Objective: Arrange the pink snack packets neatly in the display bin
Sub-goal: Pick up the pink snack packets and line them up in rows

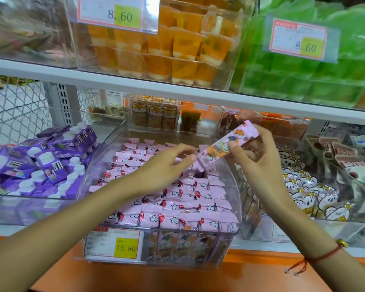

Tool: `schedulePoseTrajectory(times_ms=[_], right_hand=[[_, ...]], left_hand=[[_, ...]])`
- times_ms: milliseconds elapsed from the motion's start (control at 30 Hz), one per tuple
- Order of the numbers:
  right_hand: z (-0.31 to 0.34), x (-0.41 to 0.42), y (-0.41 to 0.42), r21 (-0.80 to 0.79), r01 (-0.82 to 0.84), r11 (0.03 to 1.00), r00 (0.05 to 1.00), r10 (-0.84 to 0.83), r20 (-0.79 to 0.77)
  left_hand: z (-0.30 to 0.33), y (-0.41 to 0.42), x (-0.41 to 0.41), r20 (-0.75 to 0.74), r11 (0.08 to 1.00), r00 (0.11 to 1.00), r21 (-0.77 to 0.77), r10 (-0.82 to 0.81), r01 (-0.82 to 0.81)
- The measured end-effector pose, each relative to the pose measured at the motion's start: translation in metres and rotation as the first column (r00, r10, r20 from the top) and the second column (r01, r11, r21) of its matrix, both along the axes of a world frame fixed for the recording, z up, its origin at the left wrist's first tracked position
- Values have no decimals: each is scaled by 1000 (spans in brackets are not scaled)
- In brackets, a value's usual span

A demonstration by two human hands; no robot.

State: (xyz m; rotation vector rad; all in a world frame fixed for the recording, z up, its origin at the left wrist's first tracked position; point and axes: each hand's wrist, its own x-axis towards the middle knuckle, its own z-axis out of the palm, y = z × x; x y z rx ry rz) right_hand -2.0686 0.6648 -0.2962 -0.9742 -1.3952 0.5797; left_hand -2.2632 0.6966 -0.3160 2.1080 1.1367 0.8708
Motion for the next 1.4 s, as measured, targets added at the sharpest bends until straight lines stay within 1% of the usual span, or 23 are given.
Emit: schedulePoseTrajectory(times_ms=[67,133,200,233,300,367,467,500,567,633,667,733,800,833,867,900,967,1000,1033,1067,1167,1233,1400], right_hand=[[1,3,5,51,92,995,994,-95,62],[0,2,10,62,141,988,973,-150,175],[0,-2,16,61,152,987,928,-163,334],[0,-4,17,59,143,988,884,-154,441],[2,-7,19,53,106,993,746,-115,655],[11,-6,22,35,56,998,644,-63,762],[30,-5,27,-57,-25,998,550,62,833],[32,-6,30,-73,-32,997,482,79,873],[30,-9,35,-88,-25,996,273,92,958],[21,-13,39,-123,4,992,60,123,991],[17,-14,39,-127,19,992,-25,127,992],[14,-16,41,-122,34,992,-132,125,983],[16,-17,42,-144,34,989,-200,148,969],[18,-17,43,-166,32,986,-206,169,964],[20,-16,44,-192,28,981,-179,194,965],[22,-16,45,-212,28,977,-108,213,971],[25,-14,49,-177,36,984,91,173,981],[25,-13,53,-122,44,992,158,114,981],[23,-14,56,-77,60,995,184,65,981],[20,-16,59,-57,75,996,174,43,984],[7,-23,66,-45,118,992,6,45,999],[3,-25,68,-7,145,989,-52,14,999],[1,-20,69,-68,170,983,60,59,996]], left_hand=[[-7,1,-6,-247,999,969,34,-15,24],[-13,2,-10,-508,989,861,131,5,71],[-14,6,-12,-605,973,793,215,65,84],[-14,7,-13,-614,969,785,235,85,79],[-14,9,-14,-611,967,785,247,102,66],[-15,11,-14,-594,969,798,242,104,53],[-15,11,-14,-561,971,821,238,110,32],[-15,11,-14,-551,971,826,240,117,23],[-14,10,-14,-531,969,837,249,134,3],[-14,8,-14,-510,968,848,251,145,-15],[-14,7,-13,-501,968,852,251,150,-23],[-13,6,-12,-481,966,863,259,154,-28],[-13,6,-12,-456,962,879,271,141,-13],[-13,6,-12,-452,962,884,273,122,7],[-13,6,-11,-462,962,882,271,99,35],[-13,6,-11,-488,962,870,264,76,64],[-15,7,-10,-549,967,835,231,39,107],[-15,8,-10,-566,970,824,213,27,114],[-15,9,-11,-572,973,820,200,21,115],[-15,10,-11,-572,974,820,195,19,113],[-15,10,-10,-577,971,817,206,22,119],[-16,9,-10,-570,966,821,229,33,120],[-18,8,-11,-580,968,813,229,47,108]])
